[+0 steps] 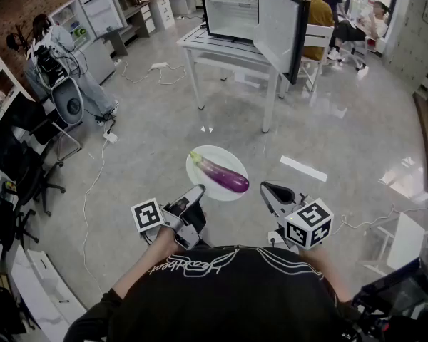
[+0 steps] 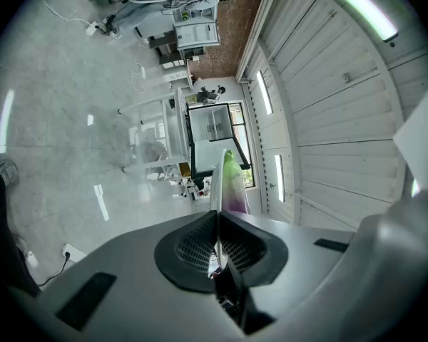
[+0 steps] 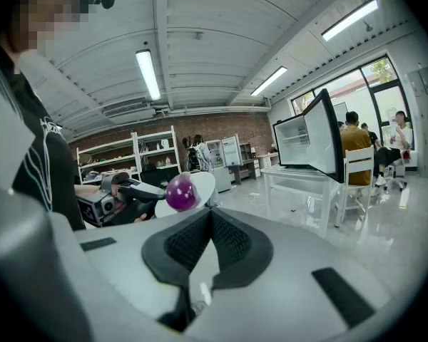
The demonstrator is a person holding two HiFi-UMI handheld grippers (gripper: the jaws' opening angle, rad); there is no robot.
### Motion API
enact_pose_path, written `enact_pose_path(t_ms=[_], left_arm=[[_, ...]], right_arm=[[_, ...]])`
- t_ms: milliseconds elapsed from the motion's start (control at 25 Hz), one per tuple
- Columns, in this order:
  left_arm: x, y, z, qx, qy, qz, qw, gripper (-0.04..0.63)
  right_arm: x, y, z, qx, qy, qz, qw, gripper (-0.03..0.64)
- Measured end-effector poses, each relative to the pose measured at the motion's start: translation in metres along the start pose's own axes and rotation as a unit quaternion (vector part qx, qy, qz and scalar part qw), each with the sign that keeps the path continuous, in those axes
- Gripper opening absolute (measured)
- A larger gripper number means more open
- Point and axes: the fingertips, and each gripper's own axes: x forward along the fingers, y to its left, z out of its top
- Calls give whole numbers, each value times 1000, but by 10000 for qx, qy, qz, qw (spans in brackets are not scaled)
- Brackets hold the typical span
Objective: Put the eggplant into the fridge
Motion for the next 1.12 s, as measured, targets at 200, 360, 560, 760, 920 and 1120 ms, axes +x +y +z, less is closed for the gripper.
enact_pose_path(t_ms=[200,360,560,760,920,1120], left_arm=[[-2,-2,1,-67,-58,-60,9999,18],[-4,-3,2,-89,-91,-86,9999,18],[-4,-3,4,-85,-103,-98,9999,18],[-1,-5,2,-89,-84,-146,9998,18],[-2,-8,1,-93,-68,-168,9998,18],[6,-5,-3,-147,-42,-133,9998,18]], right_arm=[[1,1,2,-58,-22,18,10000,5],[1,2,5,-124,-45,36,9999,5],[3,2,8,-257,-106,-49,9996,6],[0,1,8,-240,-112,33,9996,6],[-2,2,11,-255,-123,-32,9996,6],[-4,-9,6,-155,-65,-28,9999,6]])
